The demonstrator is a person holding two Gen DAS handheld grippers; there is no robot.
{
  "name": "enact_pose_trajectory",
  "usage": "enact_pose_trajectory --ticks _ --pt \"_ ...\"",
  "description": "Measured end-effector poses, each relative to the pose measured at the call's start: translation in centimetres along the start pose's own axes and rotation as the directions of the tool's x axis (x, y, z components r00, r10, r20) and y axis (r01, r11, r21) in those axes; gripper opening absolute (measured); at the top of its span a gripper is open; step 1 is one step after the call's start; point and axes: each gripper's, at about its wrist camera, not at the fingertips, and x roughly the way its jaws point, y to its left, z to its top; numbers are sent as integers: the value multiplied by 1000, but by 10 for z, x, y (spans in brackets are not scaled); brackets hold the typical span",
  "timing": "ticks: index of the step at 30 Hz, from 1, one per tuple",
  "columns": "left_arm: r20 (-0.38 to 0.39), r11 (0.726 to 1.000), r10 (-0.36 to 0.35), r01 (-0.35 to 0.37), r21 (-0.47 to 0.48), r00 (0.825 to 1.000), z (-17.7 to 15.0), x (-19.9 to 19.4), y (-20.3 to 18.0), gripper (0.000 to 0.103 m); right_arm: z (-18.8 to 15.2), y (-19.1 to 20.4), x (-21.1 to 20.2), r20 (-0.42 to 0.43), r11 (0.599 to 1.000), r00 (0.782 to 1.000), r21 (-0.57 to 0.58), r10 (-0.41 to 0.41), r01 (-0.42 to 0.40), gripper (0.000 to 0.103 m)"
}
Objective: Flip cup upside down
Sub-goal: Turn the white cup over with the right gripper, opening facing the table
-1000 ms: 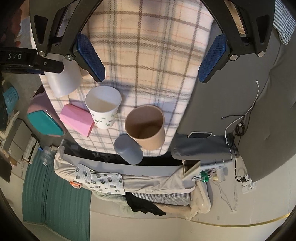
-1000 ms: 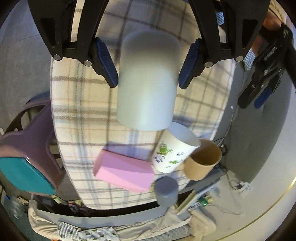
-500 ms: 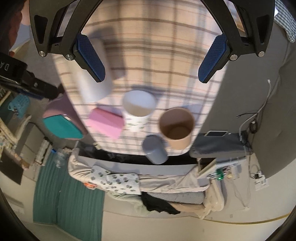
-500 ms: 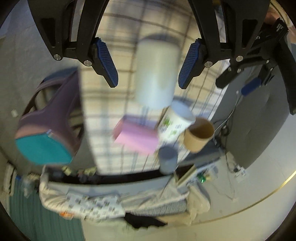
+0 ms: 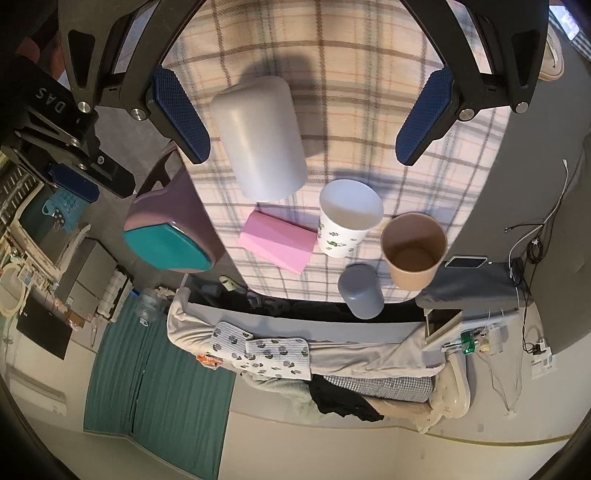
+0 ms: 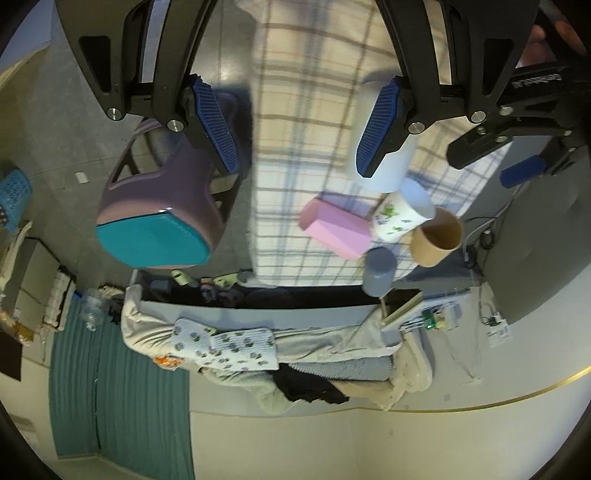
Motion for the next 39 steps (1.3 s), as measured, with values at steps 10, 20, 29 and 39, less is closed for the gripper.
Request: enact_pose_trajectory --ticks 10,20,29,39 --pt "-96 999 -39 37 -17 995 -21 32 -20 103 -22 -32 23 -12 995 996 49 -88 88 68" --pt "-151 1000 26 -23 21 988 -36 65 -37 103 -37 -67 36 -31 983 991 126 -130 133 96" --pt "-216 999 5 -13 -38 976 -48 87 -26 101 -41 -80 38 -41 978 991 158 -128 133 96" --pt "-217 999 0 9 42 976 -43 72 -29 73 -41 -74 41 -52 981 993 161 -106 113 96"
